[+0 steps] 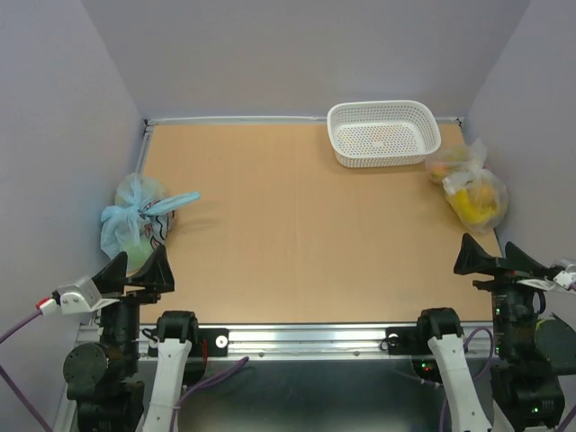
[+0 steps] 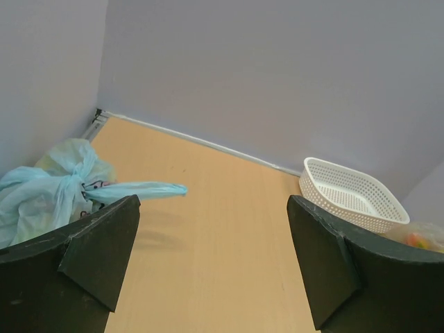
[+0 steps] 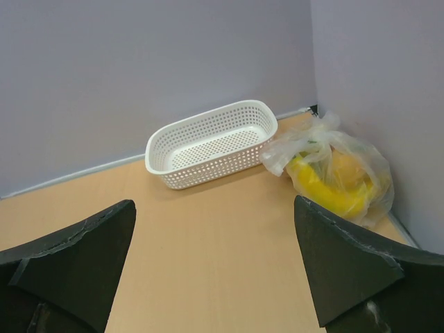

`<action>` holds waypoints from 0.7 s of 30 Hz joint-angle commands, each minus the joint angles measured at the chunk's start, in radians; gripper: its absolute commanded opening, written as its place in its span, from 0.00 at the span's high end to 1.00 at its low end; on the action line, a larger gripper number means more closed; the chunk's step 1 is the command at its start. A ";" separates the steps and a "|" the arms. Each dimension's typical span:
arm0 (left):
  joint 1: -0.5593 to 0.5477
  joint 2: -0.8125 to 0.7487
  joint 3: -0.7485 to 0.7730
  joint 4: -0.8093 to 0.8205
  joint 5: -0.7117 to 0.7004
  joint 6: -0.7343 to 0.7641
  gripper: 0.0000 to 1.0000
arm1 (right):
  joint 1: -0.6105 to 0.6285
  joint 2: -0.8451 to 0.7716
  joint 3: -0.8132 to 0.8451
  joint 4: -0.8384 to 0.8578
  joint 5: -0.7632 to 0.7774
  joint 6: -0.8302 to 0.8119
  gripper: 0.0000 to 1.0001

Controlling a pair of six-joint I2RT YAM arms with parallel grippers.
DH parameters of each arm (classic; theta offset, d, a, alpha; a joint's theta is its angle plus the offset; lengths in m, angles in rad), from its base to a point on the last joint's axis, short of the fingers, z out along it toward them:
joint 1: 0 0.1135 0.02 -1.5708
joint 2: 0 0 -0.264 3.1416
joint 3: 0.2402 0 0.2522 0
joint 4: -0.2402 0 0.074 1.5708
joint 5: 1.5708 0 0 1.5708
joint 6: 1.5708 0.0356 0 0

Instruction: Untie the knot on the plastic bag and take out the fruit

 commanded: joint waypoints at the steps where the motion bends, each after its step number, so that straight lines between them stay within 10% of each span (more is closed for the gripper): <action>1: -0.003 -0.149 -0.017 0.045 0.037 -0.009 0.01 | -0.003 0.039 -0.004 0.010 0.008 -0.015 0.00; 10: -0.003 -0.083 -0.011 -0.003 0.068 -0.047 0.01 | -0.003 0.201 -0.008 0.027 0.089 0.023 0.00; 21: -0.003 0.116 0.029 -0.176 0.083 -0.087 0.01 | -0.002 0.832 0.123 0.044 0.333 0.210 0.00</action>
